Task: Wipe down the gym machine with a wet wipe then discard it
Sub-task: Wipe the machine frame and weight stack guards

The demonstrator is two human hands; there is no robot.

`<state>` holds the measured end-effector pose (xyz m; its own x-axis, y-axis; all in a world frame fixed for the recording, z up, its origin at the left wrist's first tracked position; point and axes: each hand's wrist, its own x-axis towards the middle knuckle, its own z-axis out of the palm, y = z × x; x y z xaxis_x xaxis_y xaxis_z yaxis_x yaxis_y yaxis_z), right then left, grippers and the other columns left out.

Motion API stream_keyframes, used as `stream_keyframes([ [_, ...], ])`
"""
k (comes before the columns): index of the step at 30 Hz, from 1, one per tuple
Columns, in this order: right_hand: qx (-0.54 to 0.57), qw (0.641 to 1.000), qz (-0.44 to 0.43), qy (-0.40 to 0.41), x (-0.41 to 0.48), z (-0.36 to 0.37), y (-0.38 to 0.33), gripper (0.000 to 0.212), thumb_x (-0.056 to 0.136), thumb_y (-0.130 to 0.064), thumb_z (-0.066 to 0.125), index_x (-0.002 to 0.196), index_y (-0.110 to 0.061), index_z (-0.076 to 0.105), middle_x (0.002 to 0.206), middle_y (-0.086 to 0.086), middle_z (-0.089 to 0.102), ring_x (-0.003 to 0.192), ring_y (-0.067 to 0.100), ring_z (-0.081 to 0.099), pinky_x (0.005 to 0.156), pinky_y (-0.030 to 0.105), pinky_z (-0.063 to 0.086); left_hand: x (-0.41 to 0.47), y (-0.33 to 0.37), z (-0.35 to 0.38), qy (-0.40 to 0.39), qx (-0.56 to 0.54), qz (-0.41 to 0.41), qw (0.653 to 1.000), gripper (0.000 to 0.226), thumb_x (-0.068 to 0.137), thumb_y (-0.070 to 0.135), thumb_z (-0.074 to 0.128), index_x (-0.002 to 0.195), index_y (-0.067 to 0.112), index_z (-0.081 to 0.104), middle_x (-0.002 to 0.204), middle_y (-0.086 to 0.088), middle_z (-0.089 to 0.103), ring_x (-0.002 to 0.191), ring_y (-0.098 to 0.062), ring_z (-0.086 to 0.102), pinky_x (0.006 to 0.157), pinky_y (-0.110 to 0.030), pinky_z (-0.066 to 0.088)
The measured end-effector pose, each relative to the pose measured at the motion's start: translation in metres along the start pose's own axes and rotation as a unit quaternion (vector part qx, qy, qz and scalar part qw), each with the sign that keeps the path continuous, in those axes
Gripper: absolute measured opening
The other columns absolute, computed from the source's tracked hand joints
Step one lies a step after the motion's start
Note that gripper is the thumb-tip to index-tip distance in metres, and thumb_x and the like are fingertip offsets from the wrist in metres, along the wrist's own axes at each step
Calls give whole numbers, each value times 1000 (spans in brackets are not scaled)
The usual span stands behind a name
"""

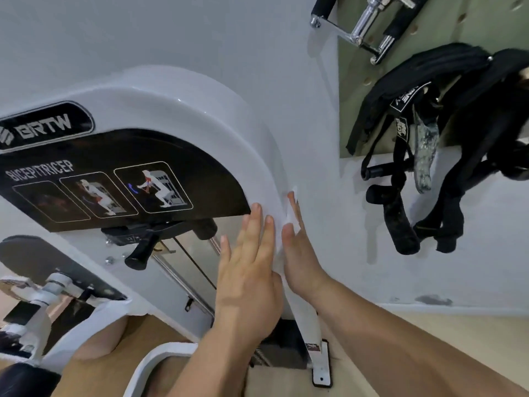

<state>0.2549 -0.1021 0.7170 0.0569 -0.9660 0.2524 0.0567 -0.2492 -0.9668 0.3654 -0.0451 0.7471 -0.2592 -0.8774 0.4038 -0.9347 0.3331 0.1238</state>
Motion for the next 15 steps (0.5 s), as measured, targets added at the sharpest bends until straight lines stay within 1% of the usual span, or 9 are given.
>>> stream_keyframes([
  [2,8,1000,20,-20,-18,-5,7,77,83,-93,28,151,-62,11,165,-29,18,152,-7,15,125,26,20,-5,-5,6,-13,-25,9,1000,81,82,13,33,161,18,14,171,1,-8,158,-15,-2,124,-53,8],
  [3,1,999,33,-24,-23,-7,8,73,82,-93,27,146,-63,12,164,-31,15,151,-11,13,125,22,19,-6,-8,7,-19,-32,14,999,83,83,13,37,162,18,14,171,0,-8,158,-16,-1,124,-53,6],
  [4,-1,998,51,-23,-24,-8,5,73,80,-93,26,145,-64,10,166,-30,6,151,-11,10,127,27,16,-7,-11,9,-23,-39,19,999,84,83,13,39,162,18,13,171,1,-9,158,-16,-1,124,-53,5],
  [6,10,996,90,1,-15,-7,1,93,74,-92,26,155,-56,-2,168,-26,-3,152,-6,11,129,38,14,-7,-16,9,-27,-50,26,998,83,85,14,38,163,18,11,171,2,-12,158,-16,-1,124,-52,3],
  [7,13,995,101,11,-8,-5,-2,102,72,-93,25,159,-49,-4,169,-24,1,152,-3,14,129,40,14,-8,-16,9,-27,-57,28,998,83,85,14,37,163,19,10,171,3,-14,158,-14,-4,124,-52,3],
  [9,17,996,91,19,4,0,-12,109,69,-102,23,161,-47,5,169,-21,12,154,2,17,129,45,16,-8,-14,9,-20,-75,30,997,85,85,13,37,162,23,3,170,6,-18,157,-10,-7,125,-50,2],
  [11,26,997,76,14,7,4,-12,107,68,-104,28,159,-53,9,169,-20,15,155,4,16,128,47,16,-8,-10,13,-11,-94,26,995,88,85,9,40,161,26,-2,169,8,-22,157,-10,-5,127,-51,5],
  [14,24,997,66,-11,-2,4,5,98,71,-102,31,155,-60,2,169,-23,9,156,2,11,128,48,16,-8,-3,27,13,-99,3,995,91,83,2,45,162,22,3,169,6,-19,158,-13,0,126,-56,12],
  [15,15,998,65,-21,-6,2,18,99,73,-101,31,156,-58,-1,169,-24,6,156,2,8,128,48,14,-10,0,34,30,-97,-6,995,89,83,2,44,162,21,6,170,5,-15,158,-14,2,125,-57,14],
])
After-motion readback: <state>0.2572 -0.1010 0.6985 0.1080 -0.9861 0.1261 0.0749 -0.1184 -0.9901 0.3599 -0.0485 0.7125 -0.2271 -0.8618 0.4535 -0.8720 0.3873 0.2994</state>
